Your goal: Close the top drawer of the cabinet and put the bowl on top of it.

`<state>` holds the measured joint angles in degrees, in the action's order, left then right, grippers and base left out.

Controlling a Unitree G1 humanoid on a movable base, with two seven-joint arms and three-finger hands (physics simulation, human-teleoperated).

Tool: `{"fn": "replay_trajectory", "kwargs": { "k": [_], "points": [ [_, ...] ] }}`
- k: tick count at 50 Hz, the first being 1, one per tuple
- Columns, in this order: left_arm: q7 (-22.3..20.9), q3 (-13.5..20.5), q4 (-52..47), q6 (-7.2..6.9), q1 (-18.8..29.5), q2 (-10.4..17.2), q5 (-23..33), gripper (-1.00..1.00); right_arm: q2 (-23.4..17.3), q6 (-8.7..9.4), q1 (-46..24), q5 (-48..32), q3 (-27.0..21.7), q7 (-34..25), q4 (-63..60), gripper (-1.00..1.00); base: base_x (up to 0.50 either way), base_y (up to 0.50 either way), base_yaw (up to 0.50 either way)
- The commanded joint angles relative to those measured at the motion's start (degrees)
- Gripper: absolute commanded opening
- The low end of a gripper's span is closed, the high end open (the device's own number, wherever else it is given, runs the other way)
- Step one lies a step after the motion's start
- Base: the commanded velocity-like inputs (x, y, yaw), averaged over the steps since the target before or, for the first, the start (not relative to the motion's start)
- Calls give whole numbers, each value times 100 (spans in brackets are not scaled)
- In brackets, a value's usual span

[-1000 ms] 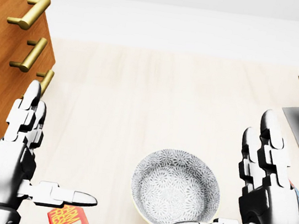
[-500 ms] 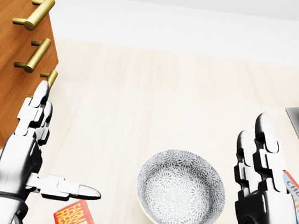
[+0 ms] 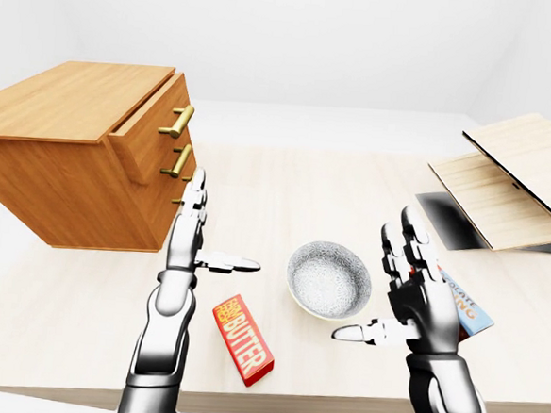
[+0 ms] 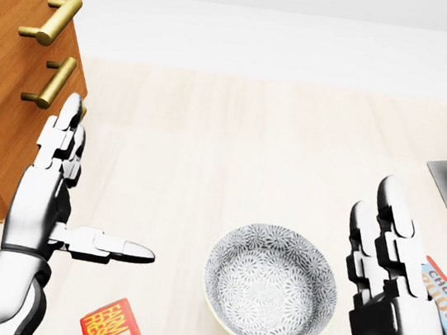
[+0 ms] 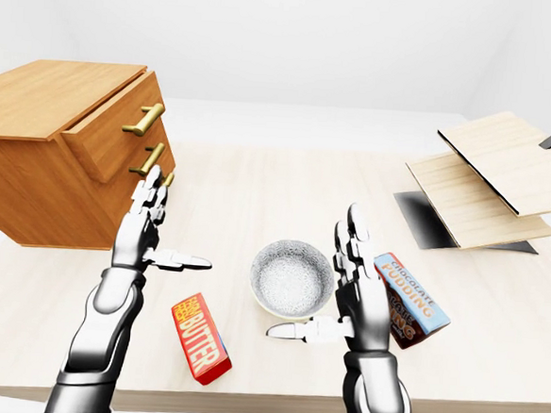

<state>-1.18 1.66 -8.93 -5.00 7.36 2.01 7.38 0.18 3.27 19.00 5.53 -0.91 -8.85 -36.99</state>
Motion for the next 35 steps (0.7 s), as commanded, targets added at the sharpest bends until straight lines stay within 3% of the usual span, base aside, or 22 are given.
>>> {"fn": "replay_trajectory", "kwargs": {
  "k": [1, 19, 35],
  "points": [
    [-28, 165, 219, 0, 403, 122, -119, 100, 12, 16, 23, 57, -54, -80, -31, 100, 0, 0, 0],
    [-128, 376, -328, 0, 855, 346, -289, 100, 16, 122, -25, 85, -79, -103, -101, 100, 0, 0, 0],
    [-130, 590, 165, 0, 1367, 599, -492, 100, 51, 173, 80, 141, -140, -159, -302, 100, 0, 0, 0]
  ]
}}
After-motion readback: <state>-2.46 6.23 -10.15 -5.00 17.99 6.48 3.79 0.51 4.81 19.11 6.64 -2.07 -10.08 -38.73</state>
